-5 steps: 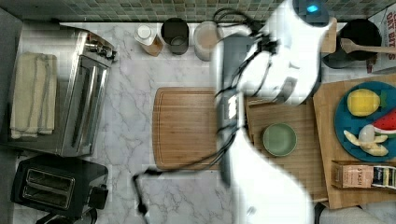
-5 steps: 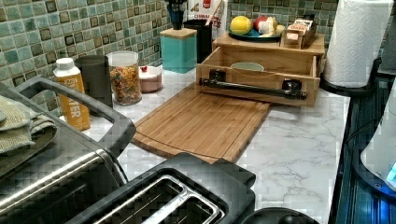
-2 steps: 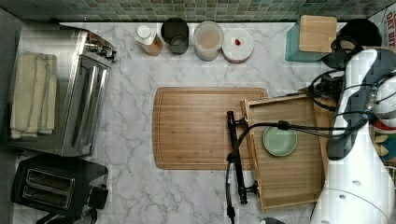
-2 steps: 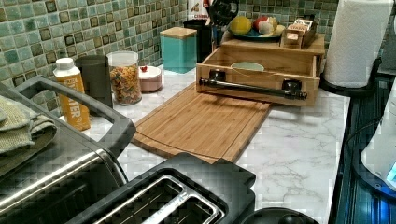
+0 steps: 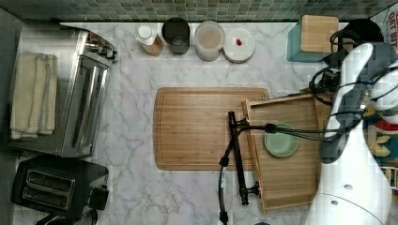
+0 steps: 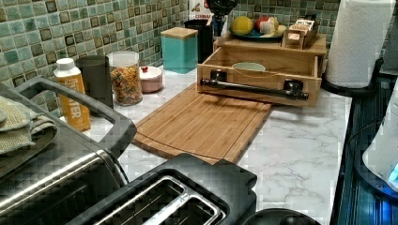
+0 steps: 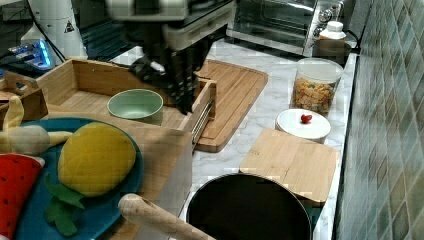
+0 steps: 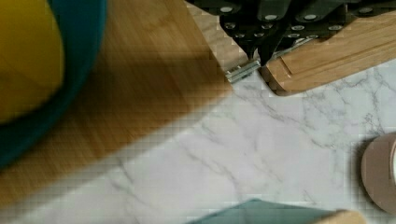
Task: Close the drawer.
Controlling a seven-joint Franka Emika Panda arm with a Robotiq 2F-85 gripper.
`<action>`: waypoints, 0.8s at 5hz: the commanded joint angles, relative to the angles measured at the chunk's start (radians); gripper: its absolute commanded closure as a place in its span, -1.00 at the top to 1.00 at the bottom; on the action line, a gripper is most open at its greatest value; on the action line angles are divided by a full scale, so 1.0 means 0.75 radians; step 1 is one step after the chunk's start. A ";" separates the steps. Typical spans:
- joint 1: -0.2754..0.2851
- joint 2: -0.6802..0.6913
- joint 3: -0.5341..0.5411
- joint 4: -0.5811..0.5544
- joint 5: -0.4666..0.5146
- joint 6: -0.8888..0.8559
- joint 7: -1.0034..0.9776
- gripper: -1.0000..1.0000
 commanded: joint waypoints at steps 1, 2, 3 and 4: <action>-0.079 -0.072 -0.126 0.092 -0.078 0.045 0.015 -1.00; -0.075 -0.072 -0.132 0.092 -0.074 0.045 0.013 -1.00; -0.065 -0.070 -0.147 0.093 -0.065 0.043 0.009 -1.00; -0.054 -0.069 -0.165 0.093 -0.055 0.042 0.005 -1.00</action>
